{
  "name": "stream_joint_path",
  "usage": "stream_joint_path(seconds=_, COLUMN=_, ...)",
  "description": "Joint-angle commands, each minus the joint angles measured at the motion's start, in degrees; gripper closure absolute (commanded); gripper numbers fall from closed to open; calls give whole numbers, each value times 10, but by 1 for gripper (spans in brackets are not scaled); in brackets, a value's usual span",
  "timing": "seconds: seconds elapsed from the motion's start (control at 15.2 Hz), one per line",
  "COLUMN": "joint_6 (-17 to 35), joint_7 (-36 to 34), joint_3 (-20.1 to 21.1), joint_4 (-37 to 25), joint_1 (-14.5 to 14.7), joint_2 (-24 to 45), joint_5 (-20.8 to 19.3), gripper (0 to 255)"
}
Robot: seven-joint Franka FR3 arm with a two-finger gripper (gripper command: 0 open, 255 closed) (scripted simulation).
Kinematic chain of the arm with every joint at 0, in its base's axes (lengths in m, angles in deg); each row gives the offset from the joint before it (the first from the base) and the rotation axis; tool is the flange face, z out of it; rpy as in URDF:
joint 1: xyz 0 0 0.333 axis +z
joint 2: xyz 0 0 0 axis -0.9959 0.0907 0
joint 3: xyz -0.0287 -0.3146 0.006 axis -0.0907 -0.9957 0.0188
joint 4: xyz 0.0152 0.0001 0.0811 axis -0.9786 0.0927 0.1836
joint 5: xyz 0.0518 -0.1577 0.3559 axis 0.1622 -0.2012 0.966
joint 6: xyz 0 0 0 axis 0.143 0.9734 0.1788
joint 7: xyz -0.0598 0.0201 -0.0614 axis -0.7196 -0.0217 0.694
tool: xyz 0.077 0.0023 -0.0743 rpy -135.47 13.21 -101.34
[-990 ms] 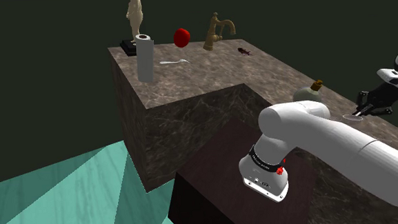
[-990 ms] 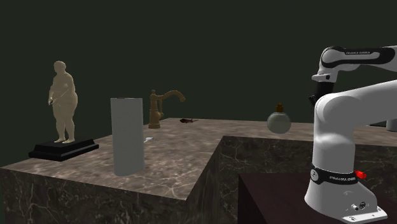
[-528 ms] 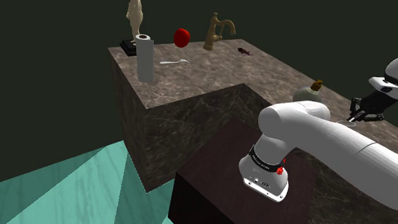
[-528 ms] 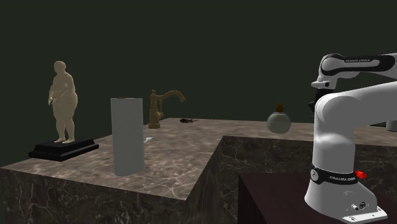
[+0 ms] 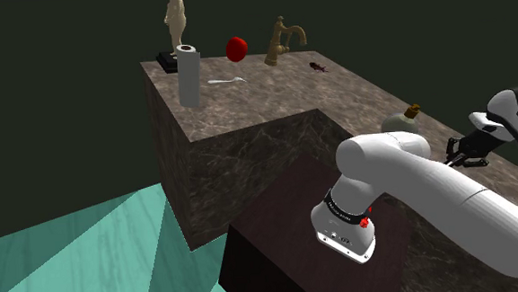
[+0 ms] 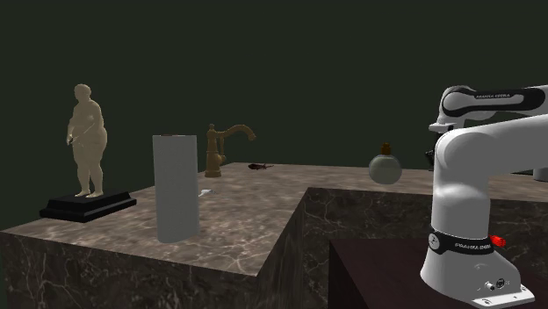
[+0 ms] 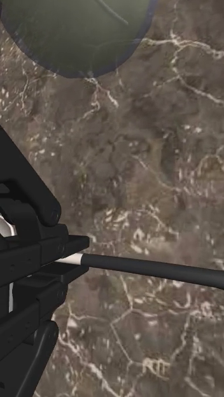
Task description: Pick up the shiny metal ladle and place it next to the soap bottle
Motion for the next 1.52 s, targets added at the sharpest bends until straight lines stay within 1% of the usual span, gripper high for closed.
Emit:
stream_joint_path(seconds=0.0, joint_6=8, joint_7=0, joint_3=-13, joint_4=6, joint_1=-1, joint_2=-3, joint_5=-12, gripper=255)
stream_joint_path(seconds=0.07, joint_6=13, joint_7=-1, joint_3=-21, joint_4=10, joint_1=-2, joint_2=-5, joint_5=-18, gripper=255)
stream_joint_path(seconds=0.59, joint_6=13, joint_7=-1, joint_3=-21, joint_4=10, joint_1=-2, joint_2=-5, joint_5=-18, gripper=255)
stream_joint_path(seconds=0.66, joint_6=13, joint_7=-1, joint_3=-21, joint_4=10, joint_1=-2, joint_2=-5, joint_5=-18, gripper=0)
stream_joint_path(seconds=0.99, joint_6=13, joint_7=-1, joint_3=-21, joint_4=10, joint_1=-2, joint_2=-5, joint_5=-18, gripper=0)
stream_joint_path(seconds=1.25, joint_6=-28, joint_7=9, joint_3=37, joint_4=-29, joint_1=4, joint_2=11, joint_5=32, gripper=0)
stream_joint_path(seconds=1.45, joint_6=-28, joint_7=9, joint_3=37, joint_4=-29, joint_1=4, joint_2=11, joint_5=32, gripper=0)
